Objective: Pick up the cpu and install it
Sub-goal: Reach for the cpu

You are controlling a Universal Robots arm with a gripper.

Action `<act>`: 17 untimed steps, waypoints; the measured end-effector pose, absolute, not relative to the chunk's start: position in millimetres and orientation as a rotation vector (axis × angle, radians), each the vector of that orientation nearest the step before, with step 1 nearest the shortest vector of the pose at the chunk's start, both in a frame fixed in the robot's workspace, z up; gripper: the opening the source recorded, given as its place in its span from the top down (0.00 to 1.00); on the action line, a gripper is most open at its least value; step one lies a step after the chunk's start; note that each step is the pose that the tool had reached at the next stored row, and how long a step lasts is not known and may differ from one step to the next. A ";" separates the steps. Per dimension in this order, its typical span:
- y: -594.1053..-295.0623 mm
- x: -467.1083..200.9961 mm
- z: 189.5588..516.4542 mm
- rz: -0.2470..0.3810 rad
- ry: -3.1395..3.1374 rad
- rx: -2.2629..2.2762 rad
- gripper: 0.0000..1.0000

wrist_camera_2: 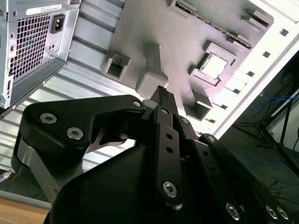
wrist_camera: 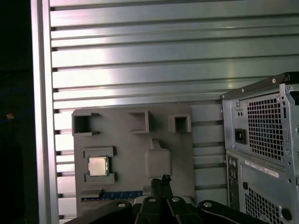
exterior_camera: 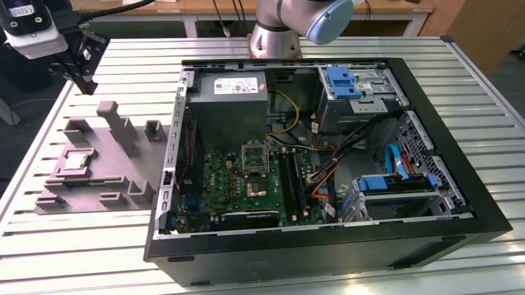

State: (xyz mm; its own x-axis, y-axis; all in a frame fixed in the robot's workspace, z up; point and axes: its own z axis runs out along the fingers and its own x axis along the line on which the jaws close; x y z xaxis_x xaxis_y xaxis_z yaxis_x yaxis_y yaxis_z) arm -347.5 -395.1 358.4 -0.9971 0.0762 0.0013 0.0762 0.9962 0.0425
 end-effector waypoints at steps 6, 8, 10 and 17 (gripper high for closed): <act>-395.1 -354.7 358.1 0.067 3.138 0.120 0.89; -395.1 -356.3 358.1 0.067 3.138 0.120 0.89; -395.1 -357.6 358.0 0.067 3.138 0.120 0.89; -395.1 -358.1 358.0 0.067 3.138 0.120 0.89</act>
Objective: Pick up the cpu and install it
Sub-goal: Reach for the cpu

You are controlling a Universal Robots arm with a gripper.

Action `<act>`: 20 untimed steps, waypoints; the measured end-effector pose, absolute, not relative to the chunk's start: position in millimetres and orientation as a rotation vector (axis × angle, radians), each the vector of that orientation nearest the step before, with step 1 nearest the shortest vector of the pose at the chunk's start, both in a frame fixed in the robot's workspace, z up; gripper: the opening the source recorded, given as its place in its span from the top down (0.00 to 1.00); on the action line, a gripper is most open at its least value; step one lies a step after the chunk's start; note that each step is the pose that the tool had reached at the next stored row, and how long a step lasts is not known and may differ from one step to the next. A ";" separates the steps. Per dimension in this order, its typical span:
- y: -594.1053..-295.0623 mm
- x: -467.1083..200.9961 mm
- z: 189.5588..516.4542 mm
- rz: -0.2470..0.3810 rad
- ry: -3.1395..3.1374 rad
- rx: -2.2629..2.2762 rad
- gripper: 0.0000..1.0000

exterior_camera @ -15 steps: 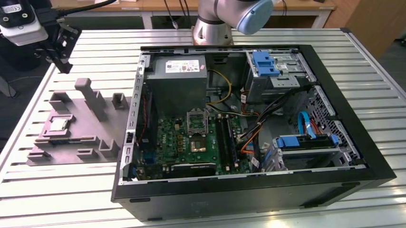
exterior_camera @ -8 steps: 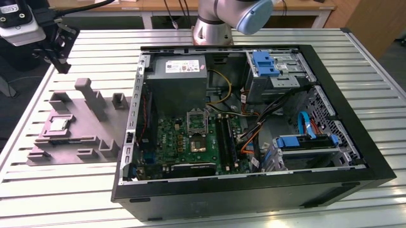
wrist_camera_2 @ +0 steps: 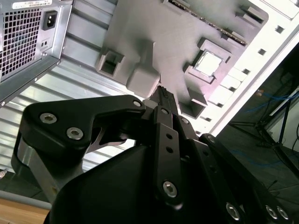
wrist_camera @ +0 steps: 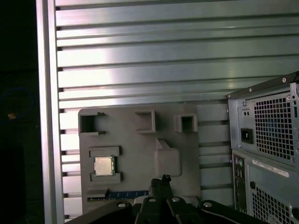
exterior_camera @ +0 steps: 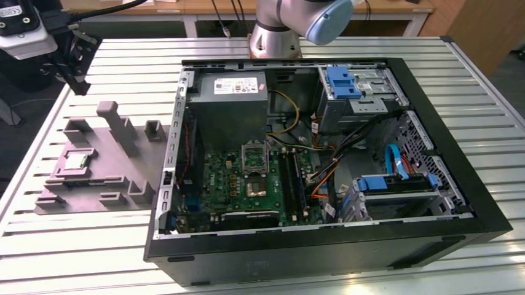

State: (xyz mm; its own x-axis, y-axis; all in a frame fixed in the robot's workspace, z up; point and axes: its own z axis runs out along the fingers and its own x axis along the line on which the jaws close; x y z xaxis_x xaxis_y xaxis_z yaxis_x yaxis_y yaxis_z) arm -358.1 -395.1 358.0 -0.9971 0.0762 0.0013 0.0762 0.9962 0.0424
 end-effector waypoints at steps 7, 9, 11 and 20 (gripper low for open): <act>-395.1 -363.0 358.0 0.067 3.138 0.120 0.89; -395.1 -363.6 358.0 0.067 3.138 0.120 0.89; -395.1 -363.9 358.0 0.067 3.138 0.120 0.89; -395.1 -366.9 358.0 0.067 3.138 0.120 0.89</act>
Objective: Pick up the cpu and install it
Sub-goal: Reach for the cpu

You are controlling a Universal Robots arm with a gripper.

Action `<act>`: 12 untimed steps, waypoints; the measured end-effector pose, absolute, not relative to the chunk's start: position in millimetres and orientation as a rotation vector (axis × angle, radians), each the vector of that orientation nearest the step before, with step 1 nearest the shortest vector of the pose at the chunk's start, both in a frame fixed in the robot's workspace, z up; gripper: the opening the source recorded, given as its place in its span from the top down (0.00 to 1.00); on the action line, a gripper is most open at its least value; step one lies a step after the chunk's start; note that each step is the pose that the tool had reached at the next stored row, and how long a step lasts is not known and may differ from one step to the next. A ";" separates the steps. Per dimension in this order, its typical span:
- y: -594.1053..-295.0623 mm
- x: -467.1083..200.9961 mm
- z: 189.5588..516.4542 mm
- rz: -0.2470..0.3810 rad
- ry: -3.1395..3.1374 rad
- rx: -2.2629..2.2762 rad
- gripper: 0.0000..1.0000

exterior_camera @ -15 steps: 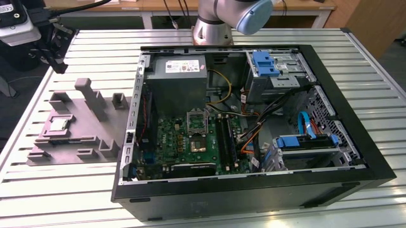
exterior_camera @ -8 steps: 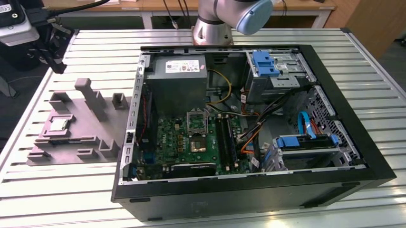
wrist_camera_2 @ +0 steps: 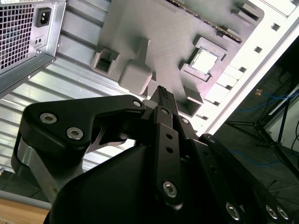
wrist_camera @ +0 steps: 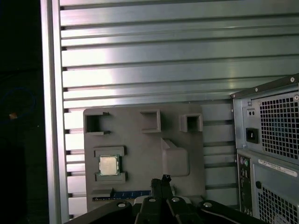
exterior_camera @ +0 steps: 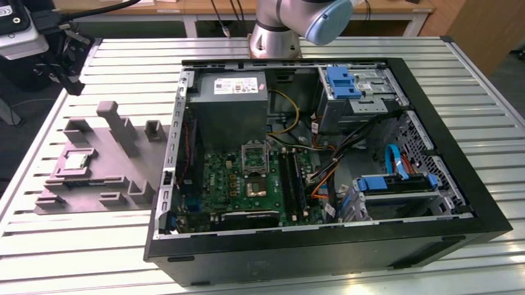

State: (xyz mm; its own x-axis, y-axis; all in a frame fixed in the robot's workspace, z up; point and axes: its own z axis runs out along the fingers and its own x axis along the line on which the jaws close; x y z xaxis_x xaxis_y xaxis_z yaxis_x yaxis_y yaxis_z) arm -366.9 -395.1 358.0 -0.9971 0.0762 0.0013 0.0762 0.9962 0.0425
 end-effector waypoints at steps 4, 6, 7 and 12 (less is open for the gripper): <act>-395.1 -368.2 358.0 0.067 3.138 0.120 0.89; -395.1 -368.4 358.0 0.067 3.138 0.120 0.89; -395.1 -368.8 358.0 0.067 3.138 0.120 0.89; -395.1 -369.2 358.0 0.067 3.138 0.120 0.89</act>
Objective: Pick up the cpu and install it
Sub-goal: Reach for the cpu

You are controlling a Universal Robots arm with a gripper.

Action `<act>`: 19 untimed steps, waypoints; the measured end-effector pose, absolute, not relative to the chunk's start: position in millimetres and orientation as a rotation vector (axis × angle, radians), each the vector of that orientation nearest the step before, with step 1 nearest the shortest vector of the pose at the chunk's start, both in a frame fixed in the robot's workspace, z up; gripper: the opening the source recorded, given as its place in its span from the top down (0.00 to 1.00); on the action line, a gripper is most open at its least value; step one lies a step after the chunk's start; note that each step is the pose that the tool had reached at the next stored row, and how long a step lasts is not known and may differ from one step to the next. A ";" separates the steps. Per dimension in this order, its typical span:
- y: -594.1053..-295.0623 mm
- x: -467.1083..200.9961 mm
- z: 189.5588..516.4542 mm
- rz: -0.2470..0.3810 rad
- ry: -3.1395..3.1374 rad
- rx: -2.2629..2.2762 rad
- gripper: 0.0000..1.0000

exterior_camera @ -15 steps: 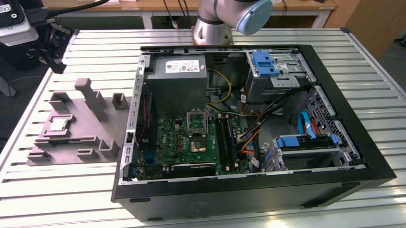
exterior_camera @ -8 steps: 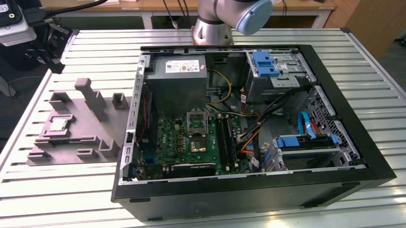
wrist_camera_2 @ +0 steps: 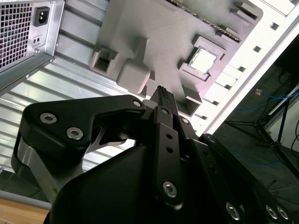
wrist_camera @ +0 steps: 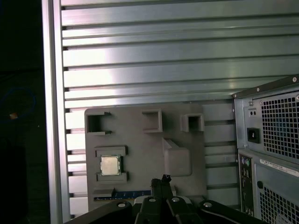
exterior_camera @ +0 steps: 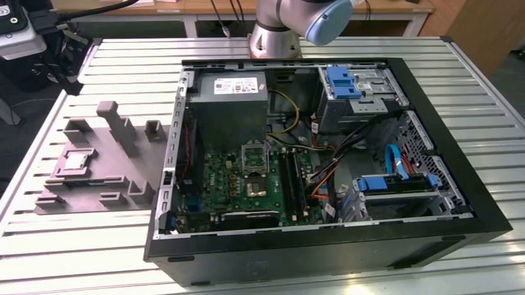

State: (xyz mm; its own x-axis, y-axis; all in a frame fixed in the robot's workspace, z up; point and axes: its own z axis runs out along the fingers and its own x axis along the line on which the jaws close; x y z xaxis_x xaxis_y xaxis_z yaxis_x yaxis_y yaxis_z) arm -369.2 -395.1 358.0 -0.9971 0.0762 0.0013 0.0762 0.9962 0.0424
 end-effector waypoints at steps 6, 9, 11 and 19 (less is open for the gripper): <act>-395.1 -369.7 358.0 0.067 3.138 0.120 0.89; -395.1 -371.4 358.0 0.067 3.138 0.120 0.89; -395.1 -374.3 358.0 0.067 3.138 0.120 0.89; -393.8 -388.2 356.9 0.067 3.138 0.120 0.89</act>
State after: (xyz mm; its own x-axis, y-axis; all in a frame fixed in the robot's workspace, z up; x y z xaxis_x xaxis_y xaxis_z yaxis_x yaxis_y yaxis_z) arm -388.2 -393.8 356.9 -0.9971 0.0762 0.0013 0.0762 0.9962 0.0424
